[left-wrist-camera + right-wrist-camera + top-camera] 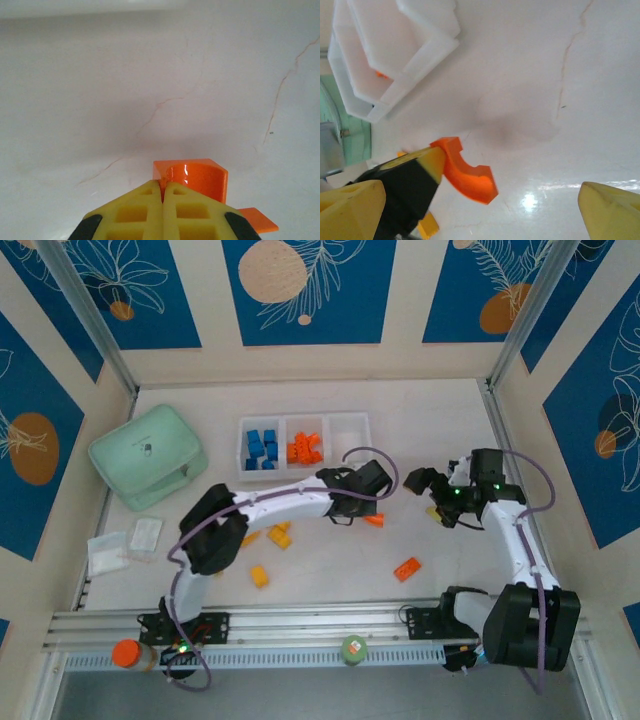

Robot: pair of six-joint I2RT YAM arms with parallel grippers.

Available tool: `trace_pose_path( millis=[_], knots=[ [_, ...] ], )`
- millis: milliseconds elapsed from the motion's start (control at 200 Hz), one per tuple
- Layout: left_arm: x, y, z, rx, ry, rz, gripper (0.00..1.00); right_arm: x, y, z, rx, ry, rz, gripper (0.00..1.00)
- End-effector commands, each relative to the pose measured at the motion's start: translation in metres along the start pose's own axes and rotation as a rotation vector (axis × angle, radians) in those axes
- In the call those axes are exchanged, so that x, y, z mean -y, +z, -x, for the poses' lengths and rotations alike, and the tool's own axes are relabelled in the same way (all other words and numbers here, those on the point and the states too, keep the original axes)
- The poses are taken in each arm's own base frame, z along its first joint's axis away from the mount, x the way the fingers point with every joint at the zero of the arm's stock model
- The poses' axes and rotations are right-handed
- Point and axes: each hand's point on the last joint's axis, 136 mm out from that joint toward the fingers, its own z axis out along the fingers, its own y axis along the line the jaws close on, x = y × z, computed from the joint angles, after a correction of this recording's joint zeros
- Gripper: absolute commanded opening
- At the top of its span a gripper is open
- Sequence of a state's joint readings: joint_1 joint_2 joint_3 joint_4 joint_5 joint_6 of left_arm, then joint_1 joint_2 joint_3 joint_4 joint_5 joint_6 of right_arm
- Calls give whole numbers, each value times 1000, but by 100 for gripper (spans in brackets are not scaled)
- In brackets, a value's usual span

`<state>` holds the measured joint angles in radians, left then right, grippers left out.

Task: Sort the legos into containers by color
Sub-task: Pick up the lego from the middle-right of the table, then place the lego in the container.

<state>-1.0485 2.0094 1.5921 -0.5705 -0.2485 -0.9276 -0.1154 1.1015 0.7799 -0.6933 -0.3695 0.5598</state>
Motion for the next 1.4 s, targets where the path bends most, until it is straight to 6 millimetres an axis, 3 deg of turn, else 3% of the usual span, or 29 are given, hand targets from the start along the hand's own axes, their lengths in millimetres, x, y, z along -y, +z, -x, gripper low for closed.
trace_pose_path(
  millis=[0,145,295,430,580,870,975,1070,1215,1395],
  knots=[
    [-21,-32,23,92,12,17,0,-21,-5,-14,-39,-90,13,99],
    [-65,-60,45,160,-3,98,0,-32,4,-29,-78,-149,-1,99],
    [-100,-74,74,188,-15,125,0,-46,19,-47,-118,-198,21,99],
    [-129,-72,99,201,-33,165,0,-54,28,-56,-129,-228,11,99],
    [-153,-52,128,199,-72,180,0,-58,34,-60,-144,-226,10,99],
    [-171,-14,173,197,-92,202,0,-59,34,-63,-146,-232,-3,99],
    [-176,-2,180,183,-100,206,0,-59,34,-64,-146,-232,-4,99],
    [-179,5,184,176,-98,211,6,-59,34,-63,-143,-231,-6,99],
    [-182,8,187,157,-86,228,17,-59,36,-63,-147,-231,-8,99],
    [-178,-5,188,169,-81,207,23,-57,37,-61,-147,-235,-18,99]
  ],
)
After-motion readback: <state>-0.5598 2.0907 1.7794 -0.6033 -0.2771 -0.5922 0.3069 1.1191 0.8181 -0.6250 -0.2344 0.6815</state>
